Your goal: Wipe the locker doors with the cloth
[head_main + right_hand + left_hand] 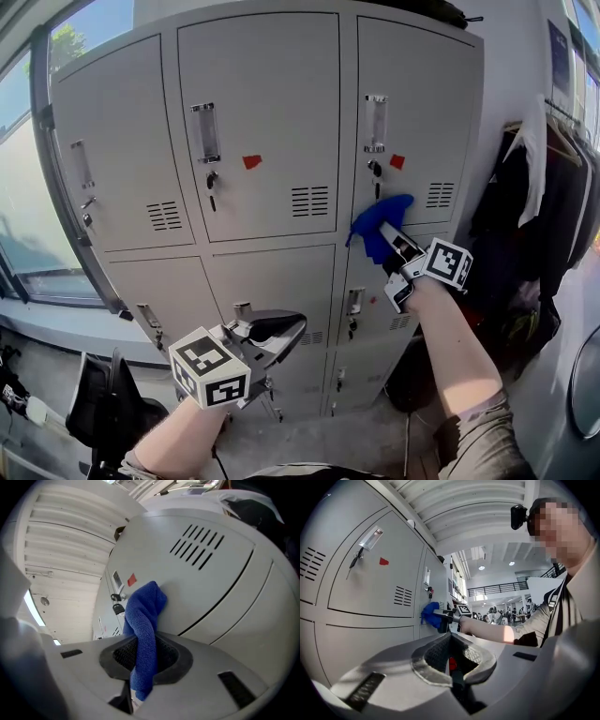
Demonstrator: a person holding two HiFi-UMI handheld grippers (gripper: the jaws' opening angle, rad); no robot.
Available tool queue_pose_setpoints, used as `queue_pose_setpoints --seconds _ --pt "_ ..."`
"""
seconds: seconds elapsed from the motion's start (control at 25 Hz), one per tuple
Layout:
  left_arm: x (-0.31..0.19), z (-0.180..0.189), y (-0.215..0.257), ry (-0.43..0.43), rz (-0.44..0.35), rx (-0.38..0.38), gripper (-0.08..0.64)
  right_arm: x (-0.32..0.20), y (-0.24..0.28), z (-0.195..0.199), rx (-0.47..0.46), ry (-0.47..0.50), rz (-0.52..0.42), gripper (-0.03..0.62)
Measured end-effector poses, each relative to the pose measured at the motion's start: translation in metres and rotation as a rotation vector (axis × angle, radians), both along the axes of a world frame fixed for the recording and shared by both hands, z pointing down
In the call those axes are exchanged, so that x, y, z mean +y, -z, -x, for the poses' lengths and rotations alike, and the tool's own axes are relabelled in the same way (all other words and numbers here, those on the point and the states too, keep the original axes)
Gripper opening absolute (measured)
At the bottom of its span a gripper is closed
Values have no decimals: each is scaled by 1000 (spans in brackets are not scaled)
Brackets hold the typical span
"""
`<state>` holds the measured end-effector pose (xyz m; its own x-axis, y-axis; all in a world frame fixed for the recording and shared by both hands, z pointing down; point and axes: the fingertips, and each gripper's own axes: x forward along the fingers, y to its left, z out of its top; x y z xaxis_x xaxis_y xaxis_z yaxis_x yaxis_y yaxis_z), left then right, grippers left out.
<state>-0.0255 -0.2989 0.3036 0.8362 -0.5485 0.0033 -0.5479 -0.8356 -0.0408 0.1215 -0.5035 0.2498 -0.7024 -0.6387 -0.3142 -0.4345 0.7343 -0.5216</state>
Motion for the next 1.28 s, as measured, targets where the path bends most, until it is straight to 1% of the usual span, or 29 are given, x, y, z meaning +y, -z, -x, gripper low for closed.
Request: queue_pose_setpoints --seconds 0.12,0.24,0.4,0.48,0.6,0.76,0.88,0.96,1.04,1.12,1.2,1.28 --pt "-2 -9 -4 -10 11 -3 8 -10 1 -37 -14 -55 -8 57" --pt "-1 -26 -5 -35 15 -6 8 -14 -5 -70 -51 -82 28 57" --pt "-1 -50 -6 -62 14 -7 8 -24 -11 -120 -43 -140 45 57" --pt "-3 -61 -8 -71 14 -10 8 -30 -14 -140 -37 -151 50 57" --pt "-5 -77 -16 -75 24 -19 8 -33 -18 -161 -15 -151 47 57" --pt "-7 -90 -29 -67 52 -31 8 -35 -18 -176 30 -168 19 57" --pt "-2 -94 -34 -67 67 -33 8 -26 -15 -168 12 -128 -8 57" --pt "4 -94 -33 -73 57 -34 8 -2 -5 -147 -16 -60 -51 57" --pt "13 -88 -30 -73 39 -24 8 33 5 -119 -22 1 -103 57" --pt "22 -75 -26 -61 15 -3 8 73 8 -91 -10 22 -135 57" --pt "34 -55 -23 -44 -2 27 8 114 4 -59 24 30 -174 57" --pt "51 -31 -26 -31 2 65 8 156 -4 -21 65 47 -223 57"
